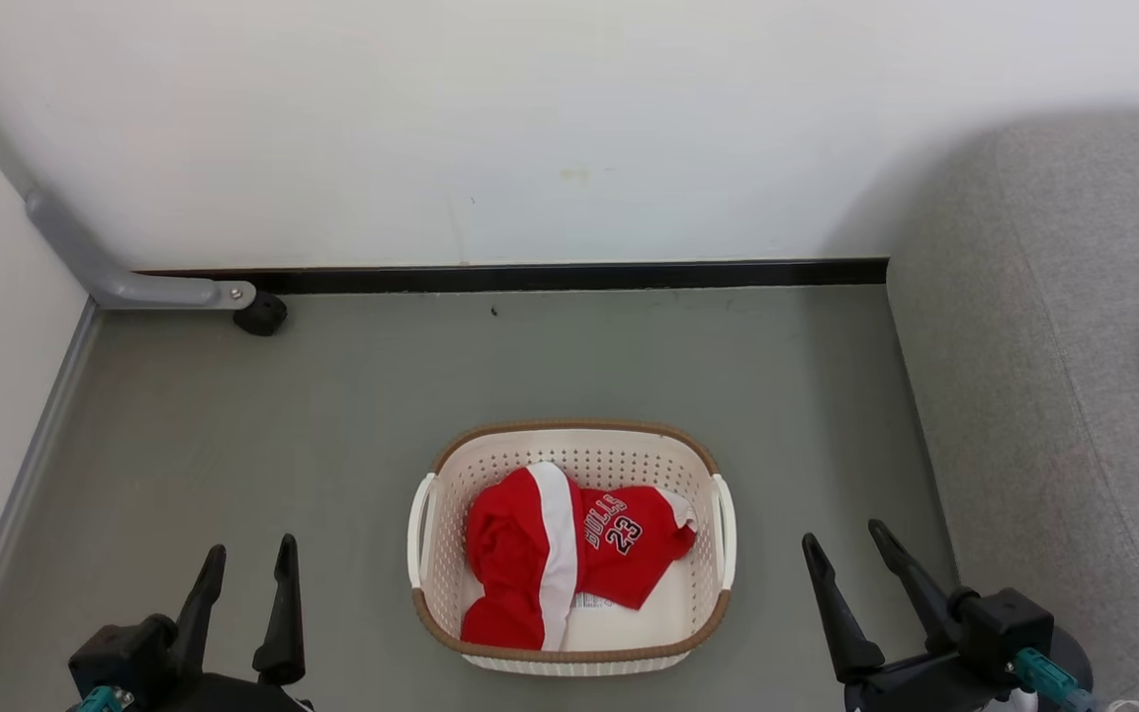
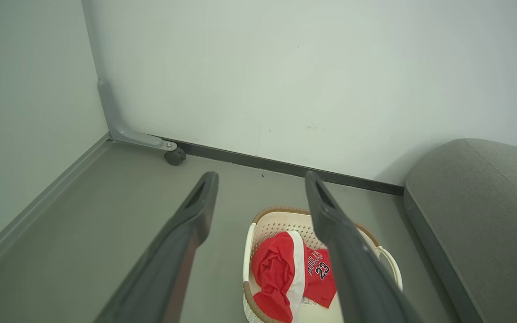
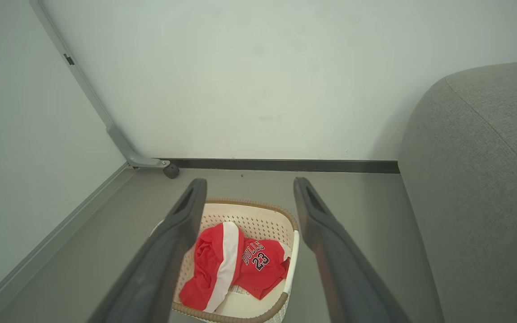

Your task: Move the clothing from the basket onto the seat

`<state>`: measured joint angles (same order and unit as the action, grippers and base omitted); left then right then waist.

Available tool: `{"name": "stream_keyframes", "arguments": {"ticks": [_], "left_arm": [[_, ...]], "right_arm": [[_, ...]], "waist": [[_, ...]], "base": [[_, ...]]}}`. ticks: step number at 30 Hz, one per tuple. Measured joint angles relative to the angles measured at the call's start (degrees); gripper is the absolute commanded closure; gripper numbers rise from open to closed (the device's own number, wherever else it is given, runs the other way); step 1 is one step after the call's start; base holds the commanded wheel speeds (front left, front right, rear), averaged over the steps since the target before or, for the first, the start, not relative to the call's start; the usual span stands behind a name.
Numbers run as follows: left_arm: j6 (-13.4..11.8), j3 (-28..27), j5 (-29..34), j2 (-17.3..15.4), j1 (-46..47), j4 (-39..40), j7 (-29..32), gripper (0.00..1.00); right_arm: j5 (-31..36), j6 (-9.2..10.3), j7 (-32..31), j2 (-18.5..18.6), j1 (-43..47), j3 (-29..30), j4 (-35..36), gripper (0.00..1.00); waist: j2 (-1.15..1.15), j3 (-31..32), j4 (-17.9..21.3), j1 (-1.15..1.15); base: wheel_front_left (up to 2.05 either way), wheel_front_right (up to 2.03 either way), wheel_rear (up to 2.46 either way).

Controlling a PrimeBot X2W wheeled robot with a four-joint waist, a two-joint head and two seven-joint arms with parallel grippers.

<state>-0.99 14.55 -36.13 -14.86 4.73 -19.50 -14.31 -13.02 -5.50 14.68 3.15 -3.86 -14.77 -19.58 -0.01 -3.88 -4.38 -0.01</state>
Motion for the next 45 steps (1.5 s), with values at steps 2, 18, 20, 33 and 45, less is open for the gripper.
{"name": "stream_keyframes", "arguments": {"ticks": [2,18,20,33,45], "left_arm": [[0.13,-0.60,0.02,0.00,-0.70,-0.04,0.00,0.00],[3.09,-2.11,2.03,0.53,-1.52,1.66,0.00,0.00],[3.58,-2.00,2.27,0.54,-0.97,1.94,-0.01,0.00],[5.04,0.78,5.70,-1.05,6.75,1.10,0.10,0.00],[4.00,3.58,11.32,-2.85,17.03,-1.66,5.78,0.00]], "right_arm": [[0.49,0.11,0.00,0.02,0.03,0.11,0.11,0.00],[1.58,1.64,0.00,0.02,0.04,2.03,3.54,0.00],[1.94,1.96,0.00,0.01,-0.08,1.97,4.02,0.00],[2.56,2.63,0.01,-0.02,-4.27,1.02,7.20,0.00],[1.82,4.66,0.01,-0.02,-10.12,-3.30,9.44,0.00]], "waist": [[0.00,0.23,0.73,0.00],[0.01,-2.60,5.92,0.01],[0.01,-3.65,6.35,0.01],[0.01,-12.10,9.33,0.02],[0.02,-21.58,12.50,0.02]], "base": [[0.00,0.00,0.00],[0.00,0.00,0.00],[0.00,0.00,0.00],[0.00,0.00,0.00],[0.00,0.00,0.00]]}}
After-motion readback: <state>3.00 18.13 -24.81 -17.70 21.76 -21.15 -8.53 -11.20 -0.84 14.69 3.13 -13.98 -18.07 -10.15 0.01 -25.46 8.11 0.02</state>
